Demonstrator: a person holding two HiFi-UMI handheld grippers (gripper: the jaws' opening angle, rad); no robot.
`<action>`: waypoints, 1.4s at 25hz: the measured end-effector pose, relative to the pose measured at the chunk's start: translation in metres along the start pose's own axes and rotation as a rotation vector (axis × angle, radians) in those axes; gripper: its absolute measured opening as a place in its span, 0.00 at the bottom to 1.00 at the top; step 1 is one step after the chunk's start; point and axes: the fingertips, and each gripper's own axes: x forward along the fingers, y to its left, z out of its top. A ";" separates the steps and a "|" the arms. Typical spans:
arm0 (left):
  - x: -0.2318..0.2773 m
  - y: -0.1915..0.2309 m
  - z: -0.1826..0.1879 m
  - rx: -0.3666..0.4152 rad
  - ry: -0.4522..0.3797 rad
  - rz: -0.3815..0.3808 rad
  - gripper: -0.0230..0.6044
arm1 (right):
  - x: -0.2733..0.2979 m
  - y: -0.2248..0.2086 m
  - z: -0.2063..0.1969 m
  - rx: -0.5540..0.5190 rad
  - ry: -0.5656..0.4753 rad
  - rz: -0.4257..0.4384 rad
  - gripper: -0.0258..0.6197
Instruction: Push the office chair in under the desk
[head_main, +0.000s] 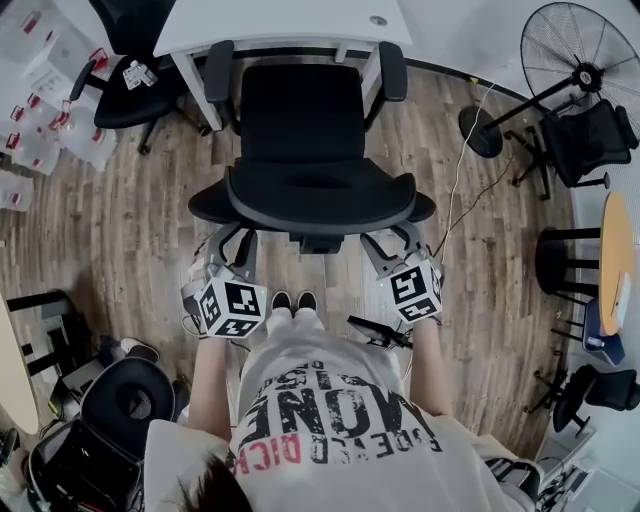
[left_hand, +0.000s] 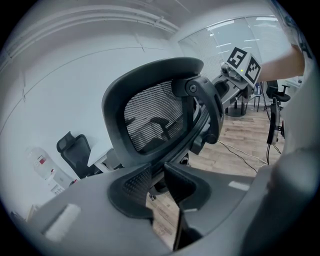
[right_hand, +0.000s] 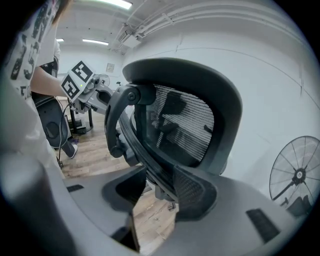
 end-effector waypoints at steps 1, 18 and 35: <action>0.000 0.000 0.000 0.002 0.000 -0.001 0.18 | 0.000 0.000 0.000 0.001 0.003 0.001 0.29; -0.002 0.001 -0.002 -0.055 -0.062 -0.041 0.18 | -0.003 0.001 0.000 0.005 0.105 -0.099 0.29; -0.051 0.029 0.041 -0.340 -0.368 -0.027 0.06 | -0.056 0.004 0.052 0.465 -0.273 -0.330 0.07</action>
